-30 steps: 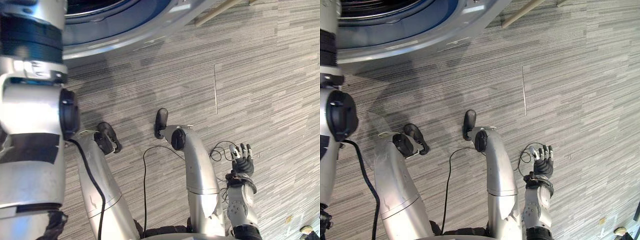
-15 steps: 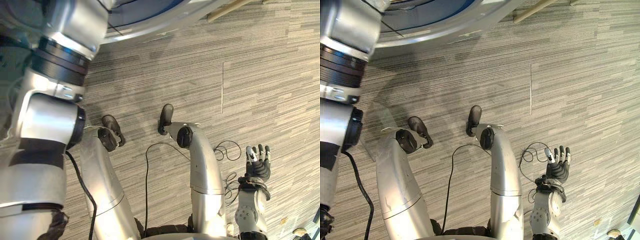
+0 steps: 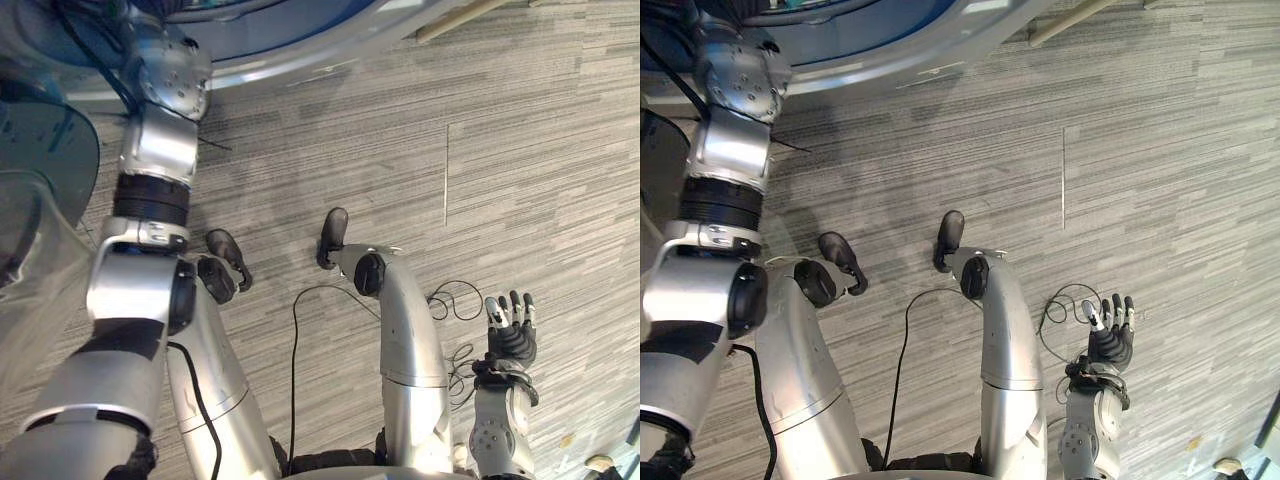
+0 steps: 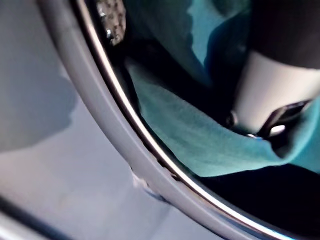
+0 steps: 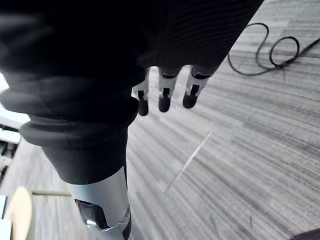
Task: Pick up the laundry basket with both hands and put the clothes into the washing machine.
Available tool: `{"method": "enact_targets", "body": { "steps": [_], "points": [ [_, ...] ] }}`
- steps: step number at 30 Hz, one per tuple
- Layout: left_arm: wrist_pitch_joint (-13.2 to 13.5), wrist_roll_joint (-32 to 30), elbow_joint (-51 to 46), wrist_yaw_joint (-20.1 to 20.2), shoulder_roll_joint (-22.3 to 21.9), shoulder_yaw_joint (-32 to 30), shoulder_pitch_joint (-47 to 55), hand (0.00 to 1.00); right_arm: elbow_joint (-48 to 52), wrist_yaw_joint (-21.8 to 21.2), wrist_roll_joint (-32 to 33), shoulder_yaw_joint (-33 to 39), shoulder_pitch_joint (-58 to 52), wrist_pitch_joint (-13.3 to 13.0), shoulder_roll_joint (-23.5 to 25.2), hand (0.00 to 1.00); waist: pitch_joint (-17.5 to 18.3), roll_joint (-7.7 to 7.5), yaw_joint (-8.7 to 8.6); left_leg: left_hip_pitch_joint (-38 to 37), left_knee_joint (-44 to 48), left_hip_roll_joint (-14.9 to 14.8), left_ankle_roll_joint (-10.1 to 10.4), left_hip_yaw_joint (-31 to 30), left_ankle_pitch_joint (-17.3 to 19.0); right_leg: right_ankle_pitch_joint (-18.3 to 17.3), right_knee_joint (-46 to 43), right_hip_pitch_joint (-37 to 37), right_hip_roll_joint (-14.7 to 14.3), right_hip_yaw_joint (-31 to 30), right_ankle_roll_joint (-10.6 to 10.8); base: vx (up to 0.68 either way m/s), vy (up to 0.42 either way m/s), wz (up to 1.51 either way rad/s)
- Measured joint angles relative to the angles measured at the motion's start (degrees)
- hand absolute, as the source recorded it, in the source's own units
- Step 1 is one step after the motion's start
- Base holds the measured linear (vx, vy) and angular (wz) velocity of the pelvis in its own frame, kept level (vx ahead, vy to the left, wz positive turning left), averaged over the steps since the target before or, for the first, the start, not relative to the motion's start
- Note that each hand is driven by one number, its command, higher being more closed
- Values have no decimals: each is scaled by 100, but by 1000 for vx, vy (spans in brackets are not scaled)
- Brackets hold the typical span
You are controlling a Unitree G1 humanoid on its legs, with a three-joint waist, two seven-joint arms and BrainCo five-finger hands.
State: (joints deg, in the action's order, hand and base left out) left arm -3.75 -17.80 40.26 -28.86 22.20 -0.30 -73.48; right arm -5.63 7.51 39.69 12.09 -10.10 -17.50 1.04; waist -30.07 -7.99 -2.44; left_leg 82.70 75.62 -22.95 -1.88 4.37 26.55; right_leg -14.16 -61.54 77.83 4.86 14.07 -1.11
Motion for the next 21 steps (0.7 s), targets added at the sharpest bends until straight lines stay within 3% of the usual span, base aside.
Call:
{"method": "enact_targets", "body": {
  "steps": [2,4,5,6,7,9,12,16,21],
  "points": [
    [-215,540,336,-7,-302,-12,-392,0,-23,3,-39,-86,-2,7,-132,0,-2,-3,-19,18,-28,-9,-5,7,-12,5,25,1,3,14,-3,-53,-22,2],
    [-133,2133,643,147,-298,-155,-787,0,32,3,-84,-91,-2,30,-170,0,-2,-3,-87,23,-14,-23,-5,0,-13,8,26,2,-3,20,-8,-37,0,-5],
    [-125,2450,694,178,-223,-224,-887,0,25,3,-83,-86,-1,39,-156,0,-2,-3,-131,27,-9,-30,-4,-2,-13,8,30,5,-11,20,-9,-23,7,-8],
    [-32,3171,722,240,-69,-265,-1020,0,17,7,-84,-79,-1,69,-134,0,-2,-3,-164,33,-8,-47,-4,0,-12,10,46,7,-27,21,-11,-22,9,-15],
    [212,4298,723,344,181,-286,-1257,0,-126,28,-83,-28,-1,194,-101,0,-2,-3,-147,45,-7,-99,-4,20,-12,22,75,15,-69,20,-29,-17,7,-12],
    [510,5000,706,330,268,-280,-1382,0,-212,60,-84,-1,10,247,-63,0,-2,-3,-131,50,-4,-100,-4,29,-12,22,67,27,-68,19,-29,-8,4,-4],
    [1290,6510,610,164,484,-316,-1588,0,-197,182,-87,-1,85,264,16,0,-2,-3,-125,50,41,-110,-4,52,-12,22,39,32,-71,5,-29,-23,10,0],
    [1776,7133,-34,-38,481,-318,-1592,0,-158,243,-126,-1,94,265,15,0,-2,-3,-127,42,64,-107,-5,72,-12,29,-4,34,-69,-3,-34,-62,3,4],
    [2032,6784,-608,-154,570,-317,-1586,0,-29,236,-157,-2,93,268,13,0,-1,-4,-129,-65,79,-180,-7,138,-13,72,-33,13,-82,-60,-64,-62,-9,-4]
  ]
}}
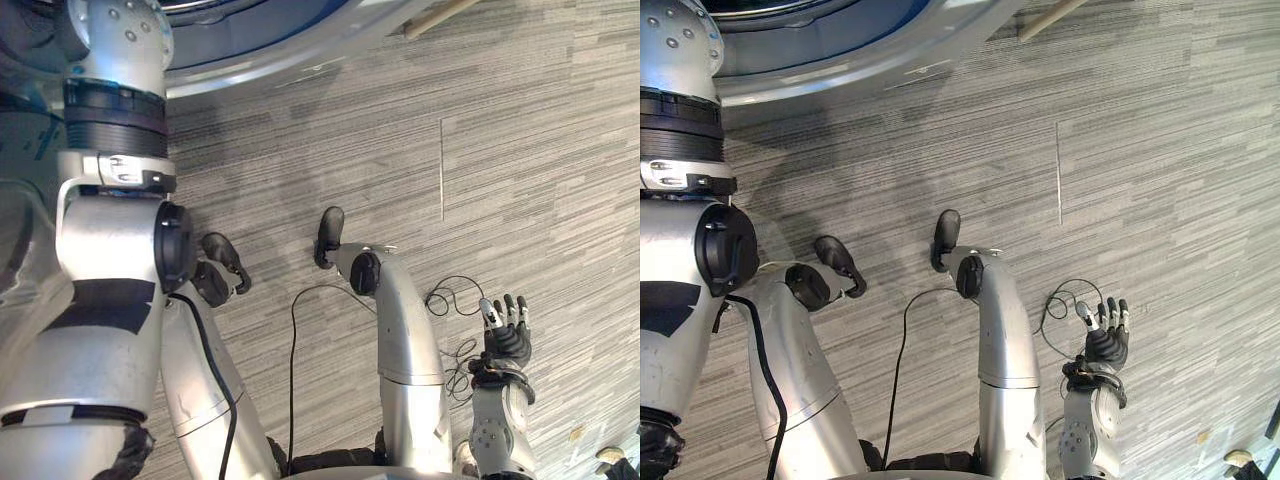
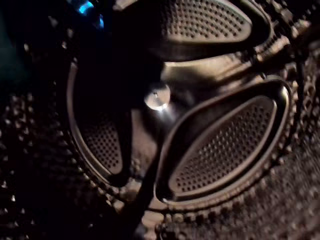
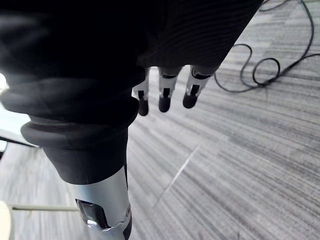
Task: Pick up the laundry basket with both hands and put the clothes into the washing machine.
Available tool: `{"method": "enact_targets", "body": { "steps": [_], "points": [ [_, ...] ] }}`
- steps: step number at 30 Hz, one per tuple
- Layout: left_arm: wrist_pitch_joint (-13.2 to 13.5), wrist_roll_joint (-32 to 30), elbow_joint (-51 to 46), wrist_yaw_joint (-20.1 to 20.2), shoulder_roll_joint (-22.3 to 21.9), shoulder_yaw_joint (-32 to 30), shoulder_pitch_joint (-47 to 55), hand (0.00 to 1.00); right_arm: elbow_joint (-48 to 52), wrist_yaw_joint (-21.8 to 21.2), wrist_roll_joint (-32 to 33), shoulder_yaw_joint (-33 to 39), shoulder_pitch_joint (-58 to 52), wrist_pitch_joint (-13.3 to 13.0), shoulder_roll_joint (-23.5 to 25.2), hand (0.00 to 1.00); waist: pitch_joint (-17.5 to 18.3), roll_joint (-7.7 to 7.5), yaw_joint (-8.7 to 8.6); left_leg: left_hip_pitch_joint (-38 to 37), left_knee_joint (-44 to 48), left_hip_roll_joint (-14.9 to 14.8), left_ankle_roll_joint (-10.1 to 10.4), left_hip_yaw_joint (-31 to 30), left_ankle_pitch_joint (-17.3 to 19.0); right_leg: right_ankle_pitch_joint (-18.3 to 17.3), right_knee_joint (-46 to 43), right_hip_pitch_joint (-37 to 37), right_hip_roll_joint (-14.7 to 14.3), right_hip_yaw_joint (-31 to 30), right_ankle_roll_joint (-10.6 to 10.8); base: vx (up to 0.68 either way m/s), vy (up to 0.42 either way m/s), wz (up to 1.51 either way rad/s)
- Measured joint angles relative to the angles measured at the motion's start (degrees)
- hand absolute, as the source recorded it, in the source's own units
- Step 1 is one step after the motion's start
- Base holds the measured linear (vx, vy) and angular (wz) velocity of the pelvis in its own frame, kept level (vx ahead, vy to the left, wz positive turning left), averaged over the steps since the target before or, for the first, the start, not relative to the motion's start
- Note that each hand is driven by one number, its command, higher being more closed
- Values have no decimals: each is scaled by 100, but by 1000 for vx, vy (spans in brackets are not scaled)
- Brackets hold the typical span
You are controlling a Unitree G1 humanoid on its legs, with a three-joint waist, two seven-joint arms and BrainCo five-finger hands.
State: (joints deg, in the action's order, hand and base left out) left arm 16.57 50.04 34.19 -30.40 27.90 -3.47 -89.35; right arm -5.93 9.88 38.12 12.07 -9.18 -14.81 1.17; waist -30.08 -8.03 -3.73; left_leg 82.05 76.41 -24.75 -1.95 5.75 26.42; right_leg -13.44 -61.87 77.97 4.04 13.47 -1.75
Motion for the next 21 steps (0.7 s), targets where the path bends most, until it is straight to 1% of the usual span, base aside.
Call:
{"method": "enact_targets", "body": {
  "steps": [1,2,3,4,6,7,8,9,10,11,12,14,16,18,19,20,21],
  "points": [
    [-25,-283,0,-1,65,42,43,0,25,-6,-1,-8,0,0,0,0,0,0,-3,-47,-1,-19,0,12,0,5,0,-35,-14,-8,-7,-74,-29,-3],
    [-57,-396,0,2,97,85,77,0,24,-6,-1,-9,0,0,-1,0,0,0,-3,-76,-4,-24,0,15,0,5,0,-58,-19,-10,-7,-61,-26,2],
    [-431,-1322,6,10,159,142,146,0,22,-16,-1,-11,0,0,-3,0,0,0,-2,-137,-20,-24,1,22,0,5,6,-108,-21,-13,-7,-71,-33,6],
    [-692,-2162,5,40,230,299,253,0,16,-28,0,-19,0,-1,-5,0,0,0,9,-200,-35,-24,1,35,-1,5,12,-159,-21,-19,-7,-59,-27,7],
    [-939,-2942,2,62,231,452,439,0,-14,-95,2,-67,0,-2,-6,0,1,2,20,-288,-71,-21,1,49,-2,5,47,-246,-21,-20,-7,-57,-24,7],
    [-1075,-3344,-37,114,205,606,641,0,-47,-152,2,-146,0,-3,-2,0,2,5,21,-345,-137,-4,2,58,-34,15,112,-312,-17,-9,-3,-69,-30,11],
    [-1145,-3625,-125,151,148,699,881,0,-83,-174,3,-194,1,-3,0,0,2,5,28,-395,-211,27,6,73,-71,26,166,-357,-2,-4,4,-69,-32,15],
    [-1258,-4104,-250,165,66,760,1179,0,-135,-227,5,-229,2,-4,0,0,4,9,31,-443,-280,74,18,76,-107,29,210,-407,16,0,5,-72,-50,18],
    [-1371,-4681,-323,190,-59,830,1593,0,-198,-253,6,-271,2,-6,2,0,4,9,68,-520,-349,86,33,86,-129,29,257,-475,23,14,5,-64,-56,16],
    [-1452,-4990,-321,248,-255,834,1980,0,-204,-257,5,-286,3,-7,2,0,4,9,128,-585,-410,99,68,96,-162,29,294,-530,23,16,3,-51,-49,12],
    [-1495,-5149,-310,273,-358,825,2201,0,-203,-264,5,-293,5,-10,1,0,4,9,146,-625,-448,111,75,104,-179,28,311,-560,29,17,1,-40,-46,17],
    [-1585,-5556,-211,402,-765,723,3119,0,-220,-267,11,-296,20,-27,-4,0,4,9,161,-860,-694,216,103,174,-299,16,394,-729,110,21,-16,-56,-77,30],
    [-1618,-5638,-126,432,-993,630,3528,0,-244,-264,12,-300,56,-28,-4,0,4,10,162,-1021,-801,266,138,187,-335,15,452,-863,124,16,-18,-52,-68,22],
    [-1614,-5747,10,500,-1373,459,4188,0,-486,-242,12,-299,191,-35,-12,0,7,18,175,-1371,-1012,311,176,217,-416,14,588,-1197,137,28,-20,-68,-91,31],
    [-1615,-5752,13,560,-1604,435,4577,0,-655,-226,12,-297,293,-35,-14,0,22,51,184,-1575,-1185,405,187,219,-490,7,679,-1395,196,54,-30,-65,-88,38],
    [-1615,-5755,16,585,-1740,454,4750,0,-721,-219,13,-294,336,-33,-15,0,43,93,176,-1667,-1281,434,193,228,-519,6,738,-1494,216,73,-30,-62,-87,48],
    [-1613,-5757,19,701,-2009,528,5171,0,-838,-165,10,-294,429,-25,-14,0,58,131,215,-1926,-1490,525,209,257,-601,6,855,-1718,254,73,-31,-50,-90,46]
  ]
}}
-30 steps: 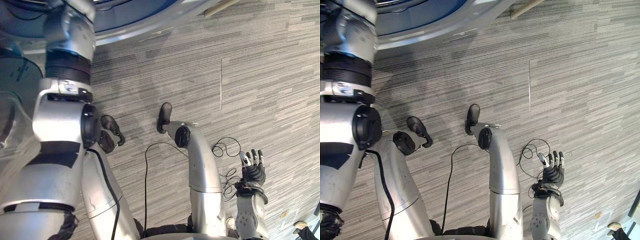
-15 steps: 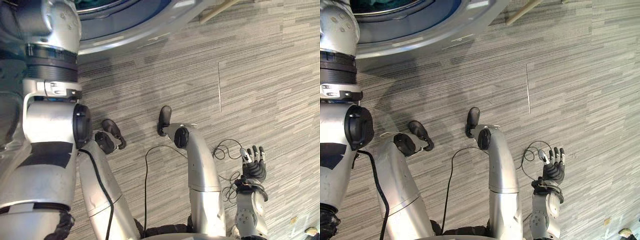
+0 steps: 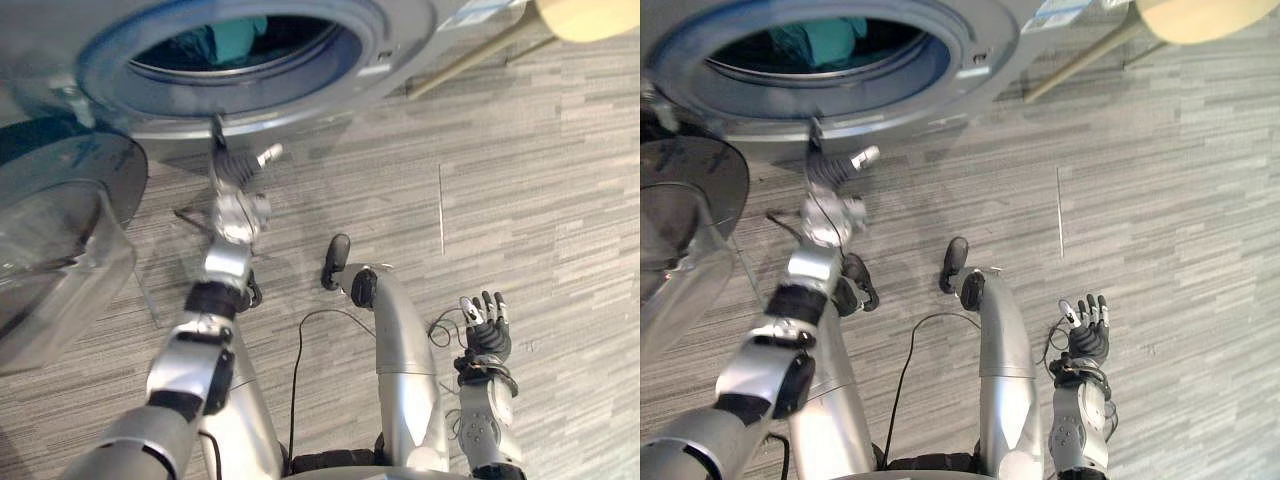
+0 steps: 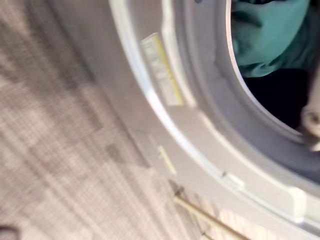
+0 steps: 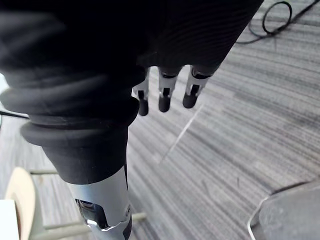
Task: Pick up the laundry basket with both hands and put the clothes into the washing machine.
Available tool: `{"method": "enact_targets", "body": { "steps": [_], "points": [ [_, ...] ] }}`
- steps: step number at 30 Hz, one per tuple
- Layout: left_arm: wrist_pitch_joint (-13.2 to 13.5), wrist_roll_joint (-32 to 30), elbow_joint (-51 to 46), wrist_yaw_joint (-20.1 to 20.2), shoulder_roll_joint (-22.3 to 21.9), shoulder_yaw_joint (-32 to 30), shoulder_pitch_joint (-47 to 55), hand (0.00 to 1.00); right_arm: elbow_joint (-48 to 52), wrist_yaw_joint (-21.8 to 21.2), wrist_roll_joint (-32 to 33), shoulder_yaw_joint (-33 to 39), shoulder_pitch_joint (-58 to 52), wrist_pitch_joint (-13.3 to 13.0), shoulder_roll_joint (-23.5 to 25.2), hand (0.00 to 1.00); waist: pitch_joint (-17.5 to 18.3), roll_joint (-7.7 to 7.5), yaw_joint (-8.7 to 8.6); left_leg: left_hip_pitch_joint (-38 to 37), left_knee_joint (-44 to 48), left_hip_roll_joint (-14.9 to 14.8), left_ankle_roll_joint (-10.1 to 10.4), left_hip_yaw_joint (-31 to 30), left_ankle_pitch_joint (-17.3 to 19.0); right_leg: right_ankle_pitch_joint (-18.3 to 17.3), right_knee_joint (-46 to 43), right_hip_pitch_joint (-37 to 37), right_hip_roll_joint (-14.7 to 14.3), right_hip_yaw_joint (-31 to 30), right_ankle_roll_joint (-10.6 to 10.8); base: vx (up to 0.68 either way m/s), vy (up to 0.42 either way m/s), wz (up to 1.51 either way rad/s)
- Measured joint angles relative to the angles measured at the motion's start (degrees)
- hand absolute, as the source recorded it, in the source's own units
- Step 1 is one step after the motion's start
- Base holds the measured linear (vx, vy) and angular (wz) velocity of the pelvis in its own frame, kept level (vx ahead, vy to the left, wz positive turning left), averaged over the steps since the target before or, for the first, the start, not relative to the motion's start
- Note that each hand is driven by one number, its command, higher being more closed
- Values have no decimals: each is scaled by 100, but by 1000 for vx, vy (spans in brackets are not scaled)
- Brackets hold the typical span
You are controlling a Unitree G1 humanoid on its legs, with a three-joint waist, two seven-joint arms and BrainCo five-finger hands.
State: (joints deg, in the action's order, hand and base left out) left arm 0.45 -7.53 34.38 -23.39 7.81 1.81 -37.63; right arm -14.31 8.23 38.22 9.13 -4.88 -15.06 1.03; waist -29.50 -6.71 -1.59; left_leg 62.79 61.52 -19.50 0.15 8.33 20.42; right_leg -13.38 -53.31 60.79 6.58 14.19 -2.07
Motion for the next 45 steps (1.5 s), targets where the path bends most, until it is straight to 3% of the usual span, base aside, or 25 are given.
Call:
{"method": "enact_targets", "body": {
  "steps": [2,4,6,9,15,17,21,24,29,34,36,37,38,39,40,41,42,43,45],
  "points": [
    [3,-1,3,209,-332,186,655,0,-156,63,-7,8,128,44,-6,0,29,81,66,-418,-341,141,38,44,-135,0,173,-369,69,11,0,-40,-101,48],
    [41,0,64,452,-592,490,1492,0,-489,64,-43,6,192,80,-41,0,125,270,153,-991,-838,320,118,40,-302,6,478,-942,169,128,-12,-20,-84,52],
    [128,9,236,604,-700,548,1992,0,-921,62,-63,10,195,149,-34,0,246,363,259,-1503,-1275,465,170,68,-487,40,741,-1421,238,210,-59,33,-72,52],
    [257,46,255,736,-777,454,2696,0,-1800,71,-239,20,198,317,-10,0,482,512,263,-2329,-2075,709,213,54,-742,47,1227,-2281,394,475,-42,64,-82,65],
    [372,290,1116,983,-872,-779,3750,0,-3210,-38,-955,58,136,659,-14,0,1537,599,308,-4166,-4013,958,374,335,-1411,105,2435,-4023,516,1019,174,134,-98,54],
    [354,342,1499,1099,-963,-1169,3905,0,-3469,-110,-1198,247,29,756,-38,0,1881,737,293,-4706,-4617,974,435,415,-1664,232,2940,-4622,476,1262,229,172,-22,49],
    [323,353,1994,1256,-994,-1528,4109,0,-4070,-247,-1551,726,50,911,-118,0,2375,887,392,-5480,-5548,1110,417,432,-2055,559,3897,-5410,283,1438,385,171,29,18],
    [317,357,2250,1357,-961,-1594,4273,0,-4468,-351,-1688,942,76,977,-157,0,2642,906,390,-6033,-6156,1227,409,409,-2229,879,4681,-6030,110,1524,483,177,45,7],
    [330,475,2366,1483,-814,-1480,4289,0,-4790,-483,-1859,839,237,1112,-190,0,2711,771,391,-6375,-6309,1415,407,245,-2231,1000,5083,-6526,99,1607,600,95,38,11],
    [391,894,1953,1446,-753,-1194,4426,0,-4934,-514,-1857,116,507,1096,-248,0,2701,716,407,-6319,-6168,1497,405,-242,-2230,1022,5162,-6769,85,1998,589,-13,7,43],
    [419,1190,1114,1447,-806,-939,4657,0,-4989,-509,-1857,-77,754,1083,-307,0,2619,820,440,-5903,-5818,1549,387,-549,-2243,1027,5163,-6735,101,2261,581,-112,8,77],
    [474,1449,436,1449,-878,-734,4799,0,-5021,-488,-1864,-128,883,1066,-410,0,2520,948,574,-5673,-5546,1594,367,-770,-2258,1035,5136,-6738,116,2455,569,-195,50,91],
    [529,1637,-287,1450,-976,-569,4990,0,-5212,-460,-1873,-140,1052,1013,-579,0,2394,1168,713,-5534,-5371,1644,349,-1026,-2286,975,5071,-6726,176,2575,581,-212,69,85],
    [586,1760,-602,1458,-1024,-481,5074,0,-5280,-454,-1919,-142,1147,1022,-688,0,2351,1252,739,-5495,-5332,1671,350,-1144,-2320,901,5007,-6718,212,2660,584,-287,100,86],
    [687,1960,-1112,1464,-1074,-321,5205,0,-5411,-412,-2077,-140,1299,1024,-858,0,2283,1545,820,-5383,-5386,1779,414,-1414,-2522,788,4800,-6625,326,2800,606,-268,87,97],
    [712,2143,-1549,1473,-1102,-211,5295,0,-5473,-315,-2170,-93,1384,1056,-1081,0,2256,1646,873,-5329,-5817,1955,738,-1730,-3110,732,4492,-6383,675,2956,505,-278,131,110],
    [744,2305,-1989,1490,-1109,-265,5411,0,-5505,-259,-2299,-70,1492,1106,-1151,0,2254,1664,919,-5059,-5069,2045,279,-1283,-2752,786,4248,-6180,1069,3101,443,-169,110,89],
    [758,2390,-2383,1506,-1099,-376,5508,0,-5472,-206,-2311,-99,1523,1123,-1121,0,2252,1662,898,-5000,-4127,1876,-13,-911,-2404,815,4041,-6132,1284,3169,435,-87,102,62],
    [845,2503,-3028,1523,-1108,-470,5564,0,-5374,-202,-2316,-225,1442,1149,-994,0,2256,1647,862,-5166,-3419,1487,68,-615,-2110,797,3703,-6167,1527,3305,416,-109,135,44]
  ]
}}
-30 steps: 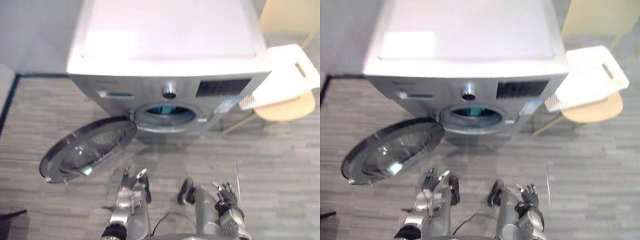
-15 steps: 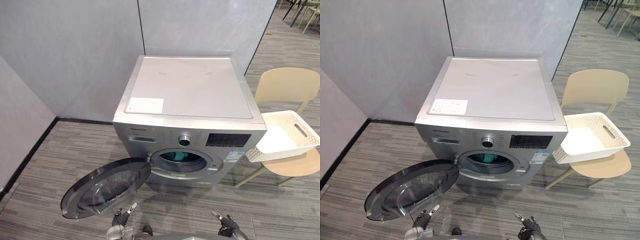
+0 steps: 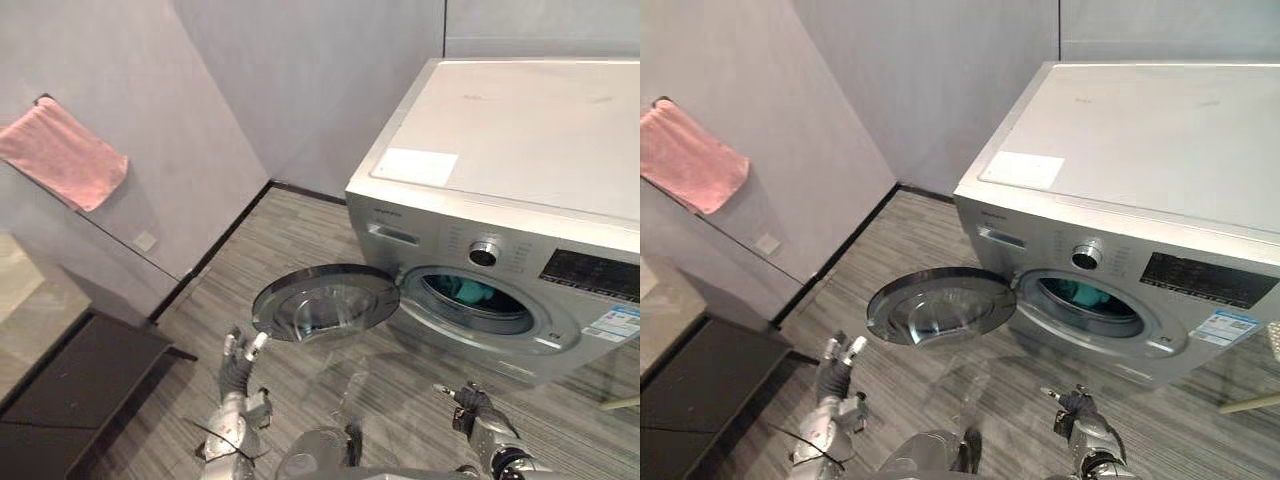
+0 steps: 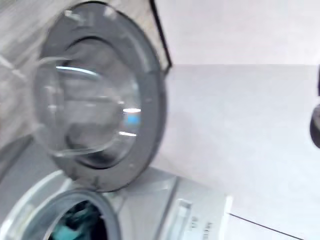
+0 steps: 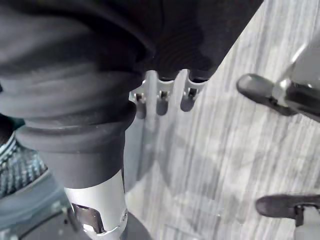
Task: Pick up the laundry basket with both hands and put the clothes into the washing machine.
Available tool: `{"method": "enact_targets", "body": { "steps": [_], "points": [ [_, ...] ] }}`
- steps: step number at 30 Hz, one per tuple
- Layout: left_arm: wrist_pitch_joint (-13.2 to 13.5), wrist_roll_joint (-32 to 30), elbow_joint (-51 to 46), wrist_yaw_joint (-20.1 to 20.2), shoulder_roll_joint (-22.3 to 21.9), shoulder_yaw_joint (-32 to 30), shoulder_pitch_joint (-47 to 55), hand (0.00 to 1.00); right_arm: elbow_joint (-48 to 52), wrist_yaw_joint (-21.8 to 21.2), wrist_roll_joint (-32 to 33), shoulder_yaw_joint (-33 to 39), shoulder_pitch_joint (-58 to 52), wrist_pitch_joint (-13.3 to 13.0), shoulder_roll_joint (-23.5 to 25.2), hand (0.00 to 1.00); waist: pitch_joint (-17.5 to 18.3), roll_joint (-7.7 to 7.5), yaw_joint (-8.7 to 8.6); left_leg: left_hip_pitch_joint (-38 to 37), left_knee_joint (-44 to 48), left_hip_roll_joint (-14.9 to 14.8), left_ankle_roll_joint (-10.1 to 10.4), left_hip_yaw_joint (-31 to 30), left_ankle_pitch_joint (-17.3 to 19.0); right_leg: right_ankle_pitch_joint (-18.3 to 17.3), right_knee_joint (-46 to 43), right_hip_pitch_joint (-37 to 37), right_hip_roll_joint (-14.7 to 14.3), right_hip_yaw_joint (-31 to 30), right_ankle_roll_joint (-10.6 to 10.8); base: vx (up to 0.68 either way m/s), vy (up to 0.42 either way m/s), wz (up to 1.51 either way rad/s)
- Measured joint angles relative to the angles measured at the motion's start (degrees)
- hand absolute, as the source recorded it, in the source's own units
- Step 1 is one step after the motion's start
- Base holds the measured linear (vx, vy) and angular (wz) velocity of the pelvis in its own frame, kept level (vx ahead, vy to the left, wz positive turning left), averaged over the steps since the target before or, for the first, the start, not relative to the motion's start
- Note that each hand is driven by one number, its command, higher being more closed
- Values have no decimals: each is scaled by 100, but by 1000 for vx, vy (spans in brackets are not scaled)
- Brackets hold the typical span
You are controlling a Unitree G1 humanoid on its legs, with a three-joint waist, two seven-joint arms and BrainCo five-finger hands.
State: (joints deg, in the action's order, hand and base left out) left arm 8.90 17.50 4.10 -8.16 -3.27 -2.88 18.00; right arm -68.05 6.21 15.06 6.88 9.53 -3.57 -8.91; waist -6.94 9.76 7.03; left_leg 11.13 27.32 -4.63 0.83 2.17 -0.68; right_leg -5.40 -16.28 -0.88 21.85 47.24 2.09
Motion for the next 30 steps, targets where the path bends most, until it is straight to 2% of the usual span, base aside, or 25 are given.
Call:
{"method": "enact_targets", "body": {
  "steps": [2,3,4,5,6,7,8,10,13,17,21,23,25,26,28,30],
  "points": [
    [57,43,-348,39,8,-24,-8,0,7,-21,-14,-19,12,1,47,0,9,0,14,48,37,15,-74,157,3,7,3,-5,7,7,9,-138,157,21],
    [68,45,-472,33,-5,-120,5,0,-47,-39,-79,-69,8,10,101,0,109,-15,-20,-51,-497,197,-59,54,-102,-22,220,-5,-88,-93,156,-122,114,58],
    [101,46,-672,16,-24,-193,-25,0,-97,-96,-177,-256,-48,19,203,0,164,-273,-156,-372,-1058,327,-109,-260,7,196,534,5,19,-92,215,-136,141,67],
    [153,34,-876,-68,-33,-217,-7,0,-96,-127,-210,-377,-118,31,227,0,169,-214,-139,-529,-787,15,-49,-191,426,277,551,-24,-81,-41,197,-136,169,46],
    [179,34,-985,-96,-36,-269,32,0,-93,-139,-215,-473,-129,36,226,0,210,-146,-147,-713,-1007,-119,133,-180,570,285,562,3,-178,-44,192,-124,216,9],
    [237,28,-1111,-159,-38,-388,40,0,-85,-144,-215,-611,-124,28,213,0,295,12,-166,-998,-1589,-287,287,-156,843,382,563,72,-300,-40,275,-94,238,4],
    [281,14,-1099,-229,-41,-460,-50,0,-91,-143,-213,-657,-132,24,192,0,308,22,-189,-1086,-1855,-289,323,-67,899,503,556,91,-315,-53,334,-109,261,11],
    [283,-28,-1135,-342,2,-564,-188,0,-110,-157,-213,-743,-236,23,290,0,269,-149,-175,-1113,-1792,-124,302,-107,807,654,758,-50,-303,-122,369,-78,164,26],
    [288,-149,-1384,-443,11,-578,-197,0,-314,-224,-211,-742,-338,19,337,0,291,-229,-238,-1204,-1730,12,300,-282,807,834,947,-387,-293,-167,386,-55,97,38],
    [387,-347,-1546,-460,56,-827,-211,0,-314,-282,-217,-740,-367,1,310,0,328,-190,-281,-1193,-1899,-54,356,-260,775,959,1202,-380,-480,-158,313,-80,12,-5],
    [380,-512,-936,-450,388,-1337,-620,0,-222,-382,-231,-707,-591,4,126,0,380,-152,-306,-1311,-2367,-213,533,-28,551,1127,1531,-261,-732,-302,196,-29,-57,-25],
    [301,-540,-152,-447,731,-1668,-1033,0,-9,-418,-262,-606,-807,7,37,0,398,-242,-311,-1375,-2529,-311,591,124,482,1210,1761,-224,-907,-430,146,-25,-80,-43],
    [130,-667,758,-459,1246,-2046,-1440,0,213,-530,-398,-447,-1029,13,-39,0,388,-436,-338,-1310,-2590,-428,623,385,459,1298,1884,14,-1071,-644,88,-15,-84,-60],
    [73,-690,973,-461,1399,-2090,-1591,0,256,-538,-407,-413,-1087,14,-59,0,375,-486,-354,-1270,-2593,-445,641,413,445,1312,1893,72,-1092,-667,84,-10,-82,-35],
    [-51,-717,1509,-462,1880,-2234,-2050,0,397,-543,-418,-172,-1226,25,-71,0,270,-680,-488,-1138,-2639,-485,667,457,363,1356,1916,256,-1148,-754,24,-11,-54,-22],
    [-143,-717,2169,-453,2540,-2389,-2601,0,522,-551,-416,72,-1335,21,-71,0,87,-1027,-514,-977,-2672,-528,718,653,272,1450,1940,573,-1217,-955,-70,-28,-37,-47]
  ]
}}
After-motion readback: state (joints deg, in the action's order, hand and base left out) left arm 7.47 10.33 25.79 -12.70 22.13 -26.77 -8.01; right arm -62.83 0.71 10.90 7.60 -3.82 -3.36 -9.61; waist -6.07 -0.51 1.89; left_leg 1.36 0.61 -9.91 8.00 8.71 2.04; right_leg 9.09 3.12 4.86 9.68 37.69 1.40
